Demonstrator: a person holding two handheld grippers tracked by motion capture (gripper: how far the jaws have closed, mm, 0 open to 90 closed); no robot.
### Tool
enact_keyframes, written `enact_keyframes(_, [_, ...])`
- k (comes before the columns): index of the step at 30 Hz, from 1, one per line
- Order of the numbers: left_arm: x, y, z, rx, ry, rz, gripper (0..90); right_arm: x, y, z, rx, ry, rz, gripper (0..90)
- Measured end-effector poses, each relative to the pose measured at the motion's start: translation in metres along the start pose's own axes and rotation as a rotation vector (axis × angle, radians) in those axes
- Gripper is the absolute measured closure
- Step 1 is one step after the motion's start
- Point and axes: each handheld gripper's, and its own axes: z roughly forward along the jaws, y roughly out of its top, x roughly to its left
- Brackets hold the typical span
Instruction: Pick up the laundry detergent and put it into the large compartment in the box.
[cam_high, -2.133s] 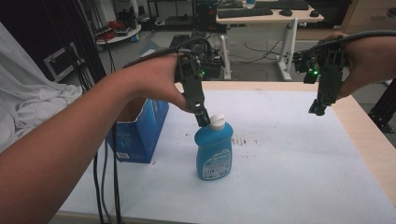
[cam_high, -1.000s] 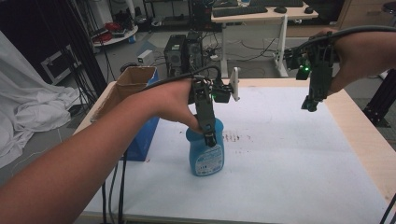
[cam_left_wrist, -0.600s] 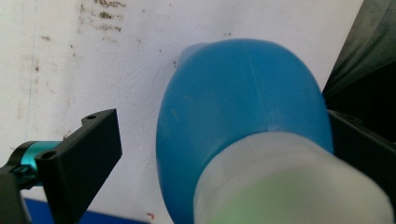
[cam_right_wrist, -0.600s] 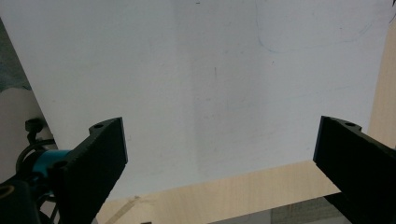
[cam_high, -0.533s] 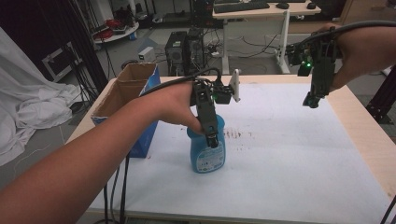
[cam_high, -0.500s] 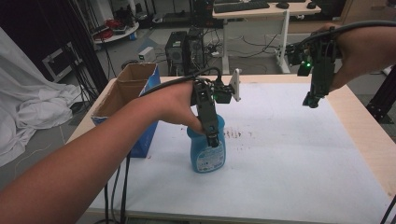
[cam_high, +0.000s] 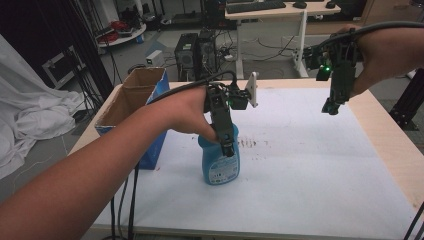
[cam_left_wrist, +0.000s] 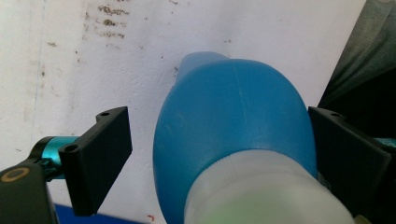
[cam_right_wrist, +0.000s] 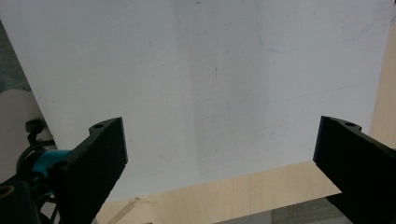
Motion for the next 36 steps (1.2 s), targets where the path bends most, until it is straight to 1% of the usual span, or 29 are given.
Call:
enact_keyframes(6, [0.0007,0.0,0.0015,0.01,-0.004,0.004,9.2,-0.0001,0.0009,0.0011,0.002,0.0,-0.001,1.9])
enact_keyframes(7, [0.0005,0.0,0.0016,0.01,-0.006,0.004,11.5,-0.0003,0.0017,0.0016,0.004,0.0,-0.007,1.9])
enact_keyframes(10, [0.0007,-0.0001,0.0006,0.01,-0.012,0.012,13.3,0.0002,0.0028,0.0016,0.002,0.001,-0.003,1.9])
enact_keyframes(15, [0.0008,-0.0005,0.0011,0.017,-0.006,0.002,15.4,0.0,0.0044,0.0024,0.003,0.0,-0.016,1.9])
enact_keyframes(21, [-0.0001,-0.0003,0.0014,0.013,0.0,0.002,16.3,0.0002,0.0047,0.002,0.004,0.0,-0.013,1.9])
enact_keyframes(26, [-0.0018,0.0002,0.0013,0.018,0.005,0.007,20.1,0.0004,0.0038,0.0017,0.005,-0.001,-0.009,1.9])
enact_keyframes(27, [-0.0023,0.0002,0.0015,0.014,0.008,0.005,20.7,-0.0001,0.0036,0.0015,0.005,-0.002,-0.015,1.9])
enact_keyframes(29, [-0.0028,0.0003,0.0006,0.017,0.002,0.007,22.9,0.0,0.0033,0.0016,0.003,-0.003,-0.009,1.9])
enact_keyframes(32, [-0.0039,0.0006,0.0003,0.015,0.005,0.008,23.6,0.0,0.0034,0.0017,0.003,-0.004,-0.009,1.9])
enact_keyframes(33, [-0.004,0.0011,-0.0001,0.017,0.007,0.018,23.7,0.0001,0.0038,0.0021,0.004,-0.003,-0.009,1.9])
enact_keyframes(36, [-0.0045,0.0012,-0.0012,0.008,0.008,0.026,27.8,0.0001,0.0044,0.0027,0.011,-0.005,-0.016,1.9])
